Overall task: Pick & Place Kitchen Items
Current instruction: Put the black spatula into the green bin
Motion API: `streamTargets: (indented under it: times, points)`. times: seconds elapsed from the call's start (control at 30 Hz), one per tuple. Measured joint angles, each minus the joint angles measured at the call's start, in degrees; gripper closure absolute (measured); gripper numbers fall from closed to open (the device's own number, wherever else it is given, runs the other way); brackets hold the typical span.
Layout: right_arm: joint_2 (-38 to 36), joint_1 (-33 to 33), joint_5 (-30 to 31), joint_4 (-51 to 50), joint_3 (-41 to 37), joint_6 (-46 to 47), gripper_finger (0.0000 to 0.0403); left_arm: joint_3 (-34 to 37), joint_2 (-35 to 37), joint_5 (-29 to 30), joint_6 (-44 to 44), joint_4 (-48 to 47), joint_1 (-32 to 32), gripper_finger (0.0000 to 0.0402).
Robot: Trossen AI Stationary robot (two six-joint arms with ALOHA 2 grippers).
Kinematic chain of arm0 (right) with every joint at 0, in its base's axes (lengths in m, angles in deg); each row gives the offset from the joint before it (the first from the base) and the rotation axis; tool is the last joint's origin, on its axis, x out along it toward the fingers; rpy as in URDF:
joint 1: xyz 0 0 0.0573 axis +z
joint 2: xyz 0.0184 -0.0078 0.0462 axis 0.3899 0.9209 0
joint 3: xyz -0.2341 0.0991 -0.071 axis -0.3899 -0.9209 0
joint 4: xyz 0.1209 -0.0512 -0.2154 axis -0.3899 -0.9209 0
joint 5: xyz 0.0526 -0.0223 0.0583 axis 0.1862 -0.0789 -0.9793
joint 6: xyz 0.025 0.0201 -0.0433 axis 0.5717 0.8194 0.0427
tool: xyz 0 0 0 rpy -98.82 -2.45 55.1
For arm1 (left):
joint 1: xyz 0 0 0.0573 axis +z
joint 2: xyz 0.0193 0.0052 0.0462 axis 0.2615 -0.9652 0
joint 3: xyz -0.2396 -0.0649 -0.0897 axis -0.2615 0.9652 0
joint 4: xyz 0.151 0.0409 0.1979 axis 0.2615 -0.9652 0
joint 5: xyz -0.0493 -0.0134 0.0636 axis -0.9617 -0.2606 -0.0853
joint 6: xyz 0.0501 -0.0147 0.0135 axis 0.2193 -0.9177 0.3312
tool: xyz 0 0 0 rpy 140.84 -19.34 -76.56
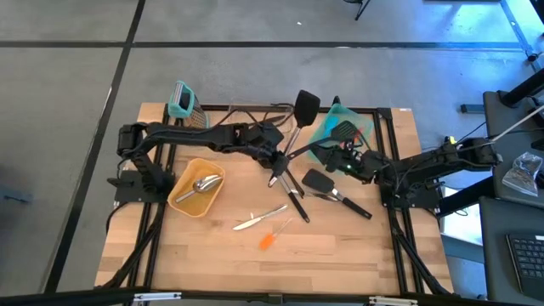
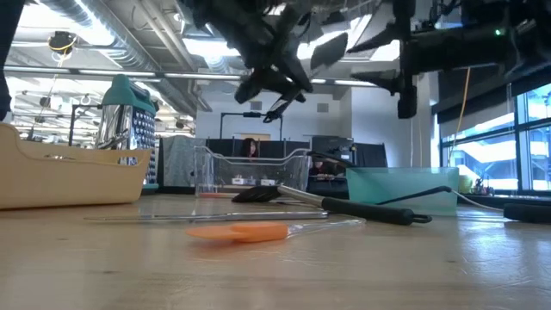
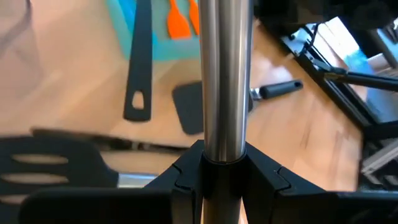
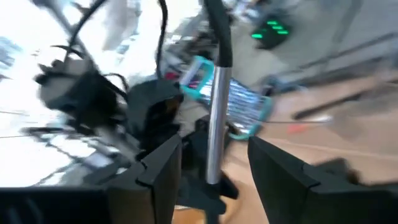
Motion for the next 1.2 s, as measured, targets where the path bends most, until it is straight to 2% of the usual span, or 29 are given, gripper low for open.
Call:
streamTargets:
  times: [0.07, 0.2, 0.43, 0.77, 0.93, 1.2]
  points:
    - [0.0, 0.7, 3.1, -7.1, 2.5, 2.3, 0.0219, 0.0, -0.3, -2.1, -1.9, -1.2, 0.9, 0.0333]
    - [0.9, 0.0, 3.9, -14.9, 5.9, 6.2, 0.0223, 0.0, -0.2, -2.2, -2.8, -2.8, 1.7, 0.0333]
    - [3.1, -3.7, 3.9, -13.6, 8.6, 8.2, 0.0223, 0.0, -0.2, -2.4, -2.1, -4.5, 2.1, 0.0333]
    - [13.0, -5.8, -3.9, -13.5, 16.4, 8.9, 0.0223, 0.0, -0.2, -1.6, 0.3, -4.6, 1.6, 0.0333]
    - [17.2, -5.9, -5.7, -14.8, 19.7, 8.7, 0.0223, 0.0, -0.2, -1.0, 0.3, -5.1, 1.0, 0.0333]
    - [18.3, -6.5, -5.8, -17.2, 20.0, 8.8, 0.0242, 0.0, -0.2, 2.0, 1.1, -6.8, 0.5, 0.0333]
